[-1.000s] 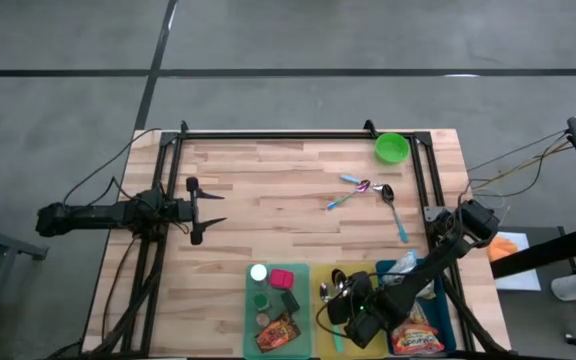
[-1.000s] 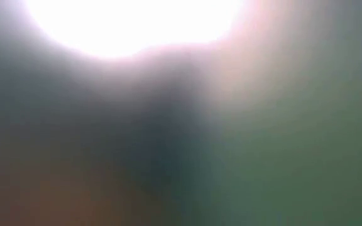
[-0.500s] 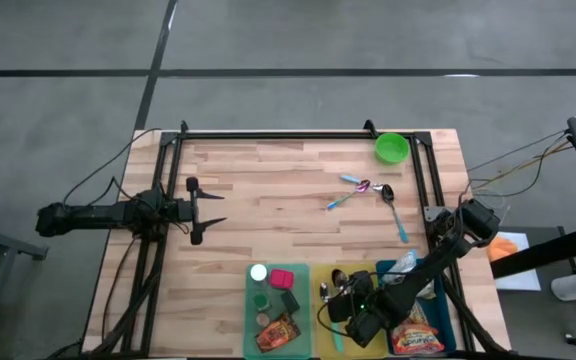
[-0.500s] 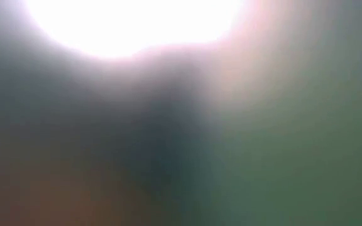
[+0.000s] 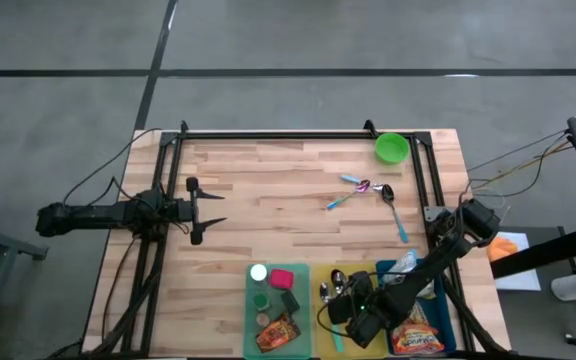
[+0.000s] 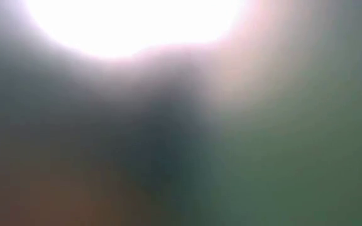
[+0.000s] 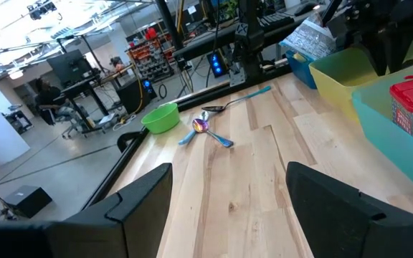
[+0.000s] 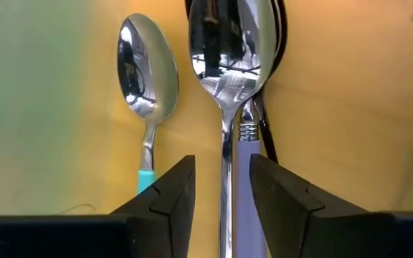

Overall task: Pick & Place Food Item
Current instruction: Put the right blue spoon into the yellow bin

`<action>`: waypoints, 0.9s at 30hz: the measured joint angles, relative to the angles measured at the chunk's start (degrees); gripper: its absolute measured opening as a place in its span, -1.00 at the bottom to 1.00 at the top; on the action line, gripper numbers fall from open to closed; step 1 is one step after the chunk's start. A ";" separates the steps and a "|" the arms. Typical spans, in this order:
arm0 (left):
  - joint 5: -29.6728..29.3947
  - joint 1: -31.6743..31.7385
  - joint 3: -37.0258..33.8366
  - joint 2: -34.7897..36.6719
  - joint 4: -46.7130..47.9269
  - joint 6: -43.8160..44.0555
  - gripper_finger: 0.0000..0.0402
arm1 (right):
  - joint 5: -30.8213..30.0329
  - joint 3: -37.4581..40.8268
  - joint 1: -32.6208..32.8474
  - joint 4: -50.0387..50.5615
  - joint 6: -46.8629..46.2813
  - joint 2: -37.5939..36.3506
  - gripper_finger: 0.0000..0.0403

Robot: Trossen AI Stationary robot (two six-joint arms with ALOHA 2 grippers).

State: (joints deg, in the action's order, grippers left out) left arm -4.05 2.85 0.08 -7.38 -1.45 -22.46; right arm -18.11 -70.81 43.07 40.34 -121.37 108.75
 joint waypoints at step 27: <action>0.02 0.00 0.00 0.02 0.00 0.01 0.37 | -18.95 -0.63 -14.81 5.93 63.33 -19.05 -0.34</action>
State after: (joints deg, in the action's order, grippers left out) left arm -4.03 2.85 0.08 -7.35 -1.45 -22.45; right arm -37.06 -71.44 28.26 46.27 -58.04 89.70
